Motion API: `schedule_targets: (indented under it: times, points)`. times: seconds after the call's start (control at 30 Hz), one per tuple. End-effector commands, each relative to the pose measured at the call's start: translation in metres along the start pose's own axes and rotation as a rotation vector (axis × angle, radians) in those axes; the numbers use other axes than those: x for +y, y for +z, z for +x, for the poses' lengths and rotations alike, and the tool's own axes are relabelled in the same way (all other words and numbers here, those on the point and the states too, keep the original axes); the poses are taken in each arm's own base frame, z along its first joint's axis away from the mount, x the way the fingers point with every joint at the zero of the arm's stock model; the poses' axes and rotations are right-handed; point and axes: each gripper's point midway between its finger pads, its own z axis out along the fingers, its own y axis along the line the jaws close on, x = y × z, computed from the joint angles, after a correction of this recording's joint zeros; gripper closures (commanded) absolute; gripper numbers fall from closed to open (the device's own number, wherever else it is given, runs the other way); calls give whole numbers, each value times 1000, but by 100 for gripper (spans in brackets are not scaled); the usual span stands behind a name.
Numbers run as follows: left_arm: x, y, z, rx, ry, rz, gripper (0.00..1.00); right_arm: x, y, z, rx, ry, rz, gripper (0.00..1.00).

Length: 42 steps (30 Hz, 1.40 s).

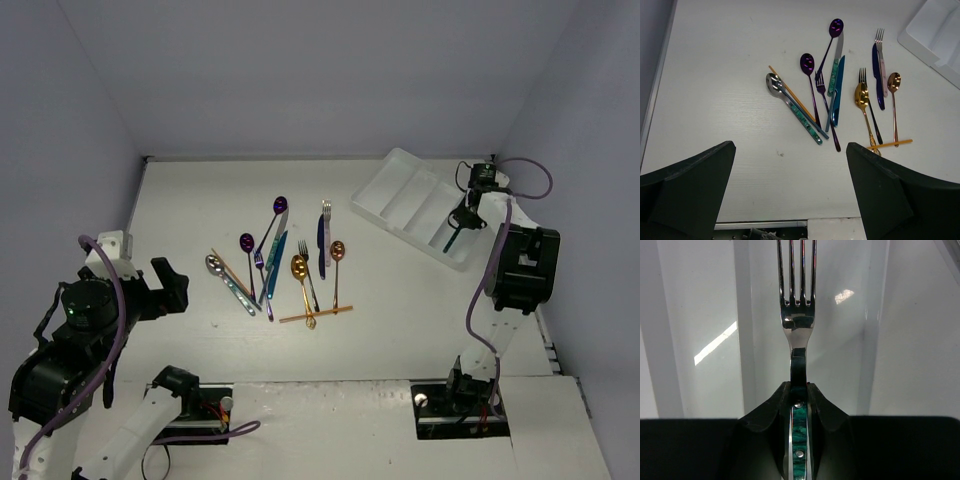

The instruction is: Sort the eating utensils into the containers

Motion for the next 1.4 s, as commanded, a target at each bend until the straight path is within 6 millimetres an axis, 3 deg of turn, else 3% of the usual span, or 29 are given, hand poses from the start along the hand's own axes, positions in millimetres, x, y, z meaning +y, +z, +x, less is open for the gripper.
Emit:
schedule_targets:
  times: [0.0, 0.17, 0.27, 0.33, 0.43, 0.53, 0.6, 0.73, 0.87, 1.0, 1.13, 1.27, 1.37]
  points:
    - [-11, 6, -12, -8, -31, 28, 6, 1, -14, -39, -108, -37, 8, 83]
    - [-15, 8, -9, 9, -63, 39, 6, -3, -13, -44, -115, -45, 20, 49]
    - [-19, 9, -1, 38, -130, 45, 6, 1, -23, -51, -135, -41, 3, 40]
    - [-17, 10, 4, 59, -142, 32, 6, 11, -40, -60, -166, -41, -39, 38]
    - [-16, 10, 8, 75, -149, 15, 6, 42, -77, -70, -227, -106, -127, 37]
    - [-19, 10, 9, 85, -156, 20, 6, 85, -123, -72, -303, -210, -231, 35]
    - [-25, 13, 13, 110, -146, 37, 6, 134, -159, -59, -342, -292, -337, 33]
    - [-27, 19, 20, 145, -137, 30, 6, 186, -195, -34, -363, -368, -449, 32]
    - [-26, 23, 18, 149, -142, 9, 6, 224, -202, -2, -330, -411, -506, 31]
    - [-23, 32, 16, 162, -139, -45, 6, 258, -192, 43, -251, -400, -535, 31]
    - [-22, 42, 18, 184, -147, -87, 6, 278, -166, 88, -192, -437, -490, 32]
    - [-19, 51, 21, 203, -145, -134, 6, 289, -140, 122, -156, -499, -451, 35]
    - [-20, 54, 23, 205, -178, -148, 6, 301, -136, 139, -136, -521, -466, 39]
